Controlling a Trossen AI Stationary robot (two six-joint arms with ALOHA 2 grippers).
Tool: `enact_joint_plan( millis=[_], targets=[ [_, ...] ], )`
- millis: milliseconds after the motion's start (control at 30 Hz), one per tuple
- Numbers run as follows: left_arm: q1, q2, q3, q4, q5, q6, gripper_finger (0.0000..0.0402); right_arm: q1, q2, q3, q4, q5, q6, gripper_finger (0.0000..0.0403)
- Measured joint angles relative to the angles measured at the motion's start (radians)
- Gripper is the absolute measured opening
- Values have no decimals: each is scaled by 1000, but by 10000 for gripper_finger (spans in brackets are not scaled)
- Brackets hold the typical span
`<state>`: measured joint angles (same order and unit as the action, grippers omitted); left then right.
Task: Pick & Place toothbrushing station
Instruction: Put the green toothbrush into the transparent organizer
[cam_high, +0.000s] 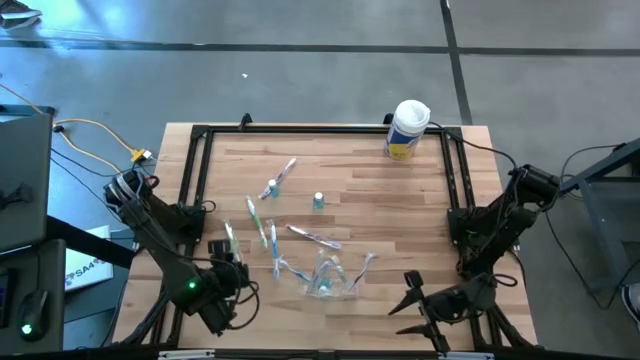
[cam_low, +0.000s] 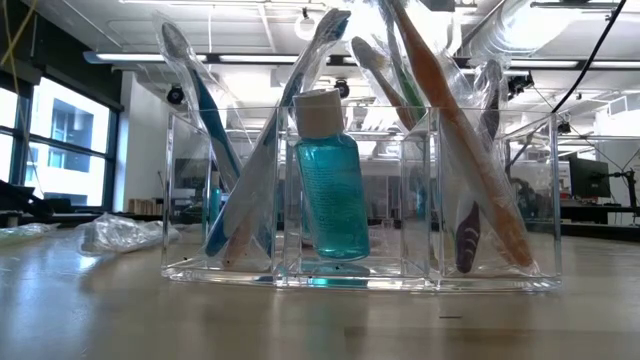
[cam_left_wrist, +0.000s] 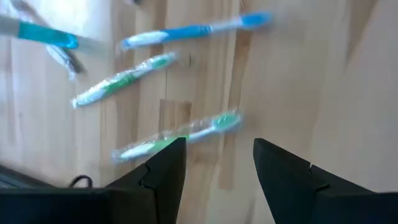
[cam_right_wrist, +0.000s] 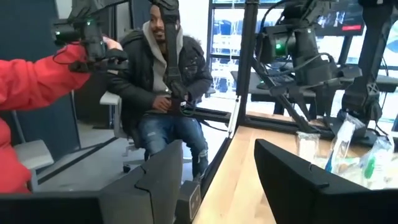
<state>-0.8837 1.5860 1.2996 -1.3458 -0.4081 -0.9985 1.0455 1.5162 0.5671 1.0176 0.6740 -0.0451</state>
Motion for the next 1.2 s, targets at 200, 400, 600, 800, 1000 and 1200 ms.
enact_joint_plan(
  millis=[200,400,600,800,1000,1200],
  targets=[
    [0,0,-64,36,86,344,184,-1,0,0,-43,0,71,193],
    [65,1,-172,77,193,456,184,-1,0,0,-78,0,124,193],
    [169,1,-281,193,291,623,184,-9,0,0,-93,0,128,193],
    [280,1,-330,197,288,776,184,-14,0,0,-112,-2,198,193],
    [382,1,-361,259,397,932,184,-14,0,0,-167,-3,303,193],
    [428,1,-404,283,399,979,184,-13,0,0,-177,-3,368,193]
  ],
)
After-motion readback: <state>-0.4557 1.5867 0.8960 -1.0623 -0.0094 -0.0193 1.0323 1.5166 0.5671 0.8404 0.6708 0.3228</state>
